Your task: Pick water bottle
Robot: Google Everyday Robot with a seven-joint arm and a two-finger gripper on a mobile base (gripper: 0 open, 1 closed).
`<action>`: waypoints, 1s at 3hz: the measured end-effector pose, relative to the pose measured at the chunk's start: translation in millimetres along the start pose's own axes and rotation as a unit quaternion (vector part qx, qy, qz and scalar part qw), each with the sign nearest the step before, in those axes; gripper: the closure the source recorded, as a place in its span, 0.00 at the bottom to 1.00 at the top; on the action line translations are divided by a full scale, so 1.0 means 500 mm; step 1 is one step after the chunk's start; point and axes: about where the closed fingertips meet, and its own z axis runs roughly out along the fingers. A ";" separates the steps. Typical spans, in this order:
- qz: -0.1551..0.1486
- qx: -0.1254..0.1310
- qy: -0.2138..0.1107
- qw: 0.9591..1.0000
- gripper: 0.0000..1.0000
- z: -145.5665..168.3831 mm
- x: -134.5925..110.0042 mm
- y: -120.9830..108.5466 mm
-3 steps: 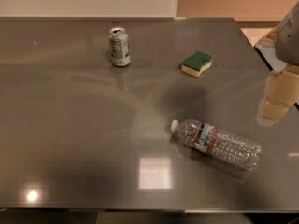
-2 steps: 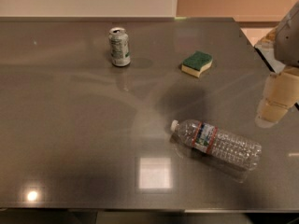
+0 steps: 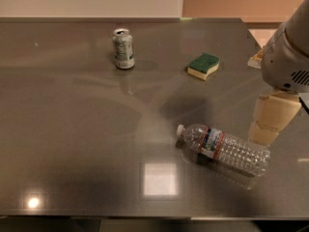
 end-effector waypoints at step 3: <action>0.039 -0.074 0.030 0.996 0.00 0.138 -0.026 0.067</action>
Offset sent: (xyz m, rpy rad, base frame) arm -0.0136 0.0319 -0.0846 -0.0014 0.2213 -0.0733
